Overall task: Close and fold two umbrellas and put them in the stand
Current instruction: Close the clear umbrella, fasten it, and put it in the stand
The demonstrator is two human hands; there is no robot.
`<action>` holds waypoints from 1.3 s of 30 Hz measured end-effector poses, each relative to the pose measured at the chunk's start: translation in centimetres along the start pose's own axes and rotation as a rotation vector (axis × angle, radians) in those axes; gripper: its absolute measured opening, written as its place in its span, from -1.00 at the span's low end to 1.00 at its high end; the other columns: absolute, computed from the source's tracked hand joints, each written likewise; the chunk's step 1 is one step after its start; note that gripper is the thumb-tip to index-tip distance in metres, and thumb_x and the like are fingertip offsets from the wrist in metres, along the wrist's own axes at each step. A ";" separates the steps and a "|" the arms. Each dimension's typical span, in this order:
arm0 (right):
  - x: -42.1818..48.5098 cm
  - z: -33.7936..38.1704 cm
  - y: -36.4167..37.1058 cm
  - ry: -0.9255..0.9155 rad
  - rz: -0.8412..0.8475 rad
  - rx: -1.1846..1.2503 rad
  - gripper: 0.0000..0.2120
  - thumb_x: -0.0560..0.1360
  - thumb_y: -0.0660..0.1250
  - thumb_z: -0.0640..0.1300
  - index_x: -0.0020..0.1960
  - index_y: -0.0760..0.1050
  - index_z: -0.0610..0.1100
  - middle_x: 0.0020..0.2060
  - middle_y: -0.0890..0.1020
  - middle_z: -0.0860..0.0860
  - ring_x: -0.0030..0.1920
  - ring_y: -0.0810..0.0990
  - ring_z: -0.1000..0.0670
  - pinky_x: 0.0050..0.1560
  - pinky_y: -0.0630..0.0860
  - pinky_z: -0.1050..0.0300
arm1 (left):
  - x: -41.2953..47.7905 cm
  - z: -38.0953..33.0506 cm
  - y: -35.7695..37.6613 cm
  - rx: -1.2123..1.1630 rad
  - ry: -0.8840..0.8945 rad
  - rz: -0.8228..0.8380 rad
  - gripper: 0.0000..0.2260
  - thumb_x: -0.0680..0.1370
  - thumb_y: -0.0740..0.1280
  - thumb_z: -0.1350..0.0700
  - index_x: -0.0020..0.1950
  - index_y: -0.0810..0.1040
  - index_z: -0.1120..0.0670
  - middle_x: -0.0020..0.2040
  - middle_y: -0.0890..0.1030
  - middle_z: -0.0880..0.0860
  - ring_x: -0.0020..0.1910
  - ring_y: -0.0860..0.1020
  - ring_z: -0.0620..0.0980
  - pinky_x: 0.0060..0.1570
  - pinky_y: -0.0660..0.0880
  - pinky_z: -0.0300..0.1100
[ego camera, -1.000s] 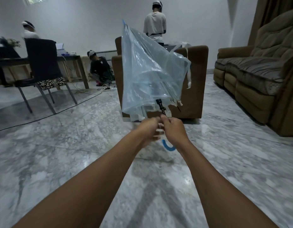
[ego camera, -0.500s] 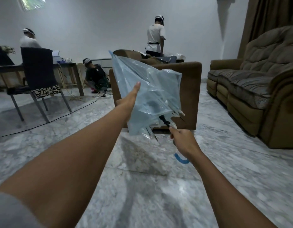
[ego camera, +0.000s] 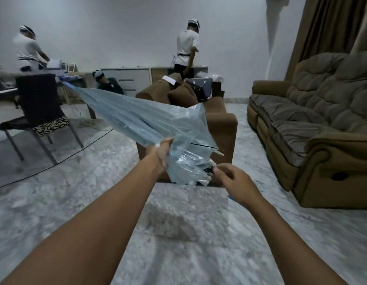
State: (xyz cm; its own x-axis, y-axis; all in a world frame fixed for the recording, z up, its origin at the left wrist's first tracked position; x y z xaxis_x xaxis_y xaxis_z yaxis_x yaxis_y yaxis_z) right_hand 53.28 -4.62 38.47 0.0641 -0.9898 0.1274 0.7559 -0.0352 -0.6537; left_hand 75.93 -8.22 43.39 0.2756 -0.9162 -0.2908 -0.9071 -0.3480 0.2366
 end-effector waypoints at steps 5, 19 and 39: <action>-7.7 13.3 -12.4 -0.054 -0.703 -0.040 -0.87 0.49 0.38 0.04 -0.01 0.54 0.03 -0.06 0.53 0.04 -0.01 0.50 -0.02 -0.01 0.45 -0.01 | -8.5 -9.9 4.4 -0.286 -0.003 -0.145 -0.48 0.31 0.56 0.15 0.23 0.54 0.20 0.07 0.67 0.15 -0.02 0.67 0.17 0.04 0.60 0.16; -7.8 27.6 -19.7 0.508 -0.446 1.211 -0.69 0.35 0.55 0.02 0.00 0.61 -0.11 -0.04 0.72 -0.04 -0.03 0.71 -0.05 0.03 0.63 -0.02 | -23.2 -18.3 12.5 -0.253 -0.160 0.070 -0.55 0.36 0.52 -0.02 0.18 0.57 0.13 0.04 0.69 0.12 -0.14 0.69 0.05 -0.38 0.58 -0.20; -7.2 30.3 -28.1 0.226 -0.369 0.584 -0.91 0.48 0.46 -0.07 -0.10 0.59 -0.08 -0.13 0.70 0.01 -0.10 0.68 0.00 0.14 0.59 -0.05 | -23.4 -21.9 3.3 1.355 0.926 0.355 0.00 0.34 0.36 -0.31 0.58 -0.10 0.03 0.56 0.01 0.10 0.54 0.03 0.15 0.53 0.04 0.06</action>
State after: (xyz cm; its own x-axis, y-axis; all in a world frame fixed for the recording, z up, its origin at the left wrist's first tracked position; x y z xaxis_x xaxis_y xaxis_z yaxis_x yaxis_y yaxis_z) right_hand 51.32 7.68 78.47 -0.3510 -0.9342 0.0642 0.9308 -0.3556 -0.0849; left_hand 73.48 7.72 71.30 -0.3550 -0.8781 0.3209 -0.4256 -0.1538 -0.8917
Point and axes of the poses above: each hand's wrist, its own x-axis towards the middle knuckle, its own y-axis out of the palm, z = x × y, the point moved 3 cm from there along x, towards the middle knuckle
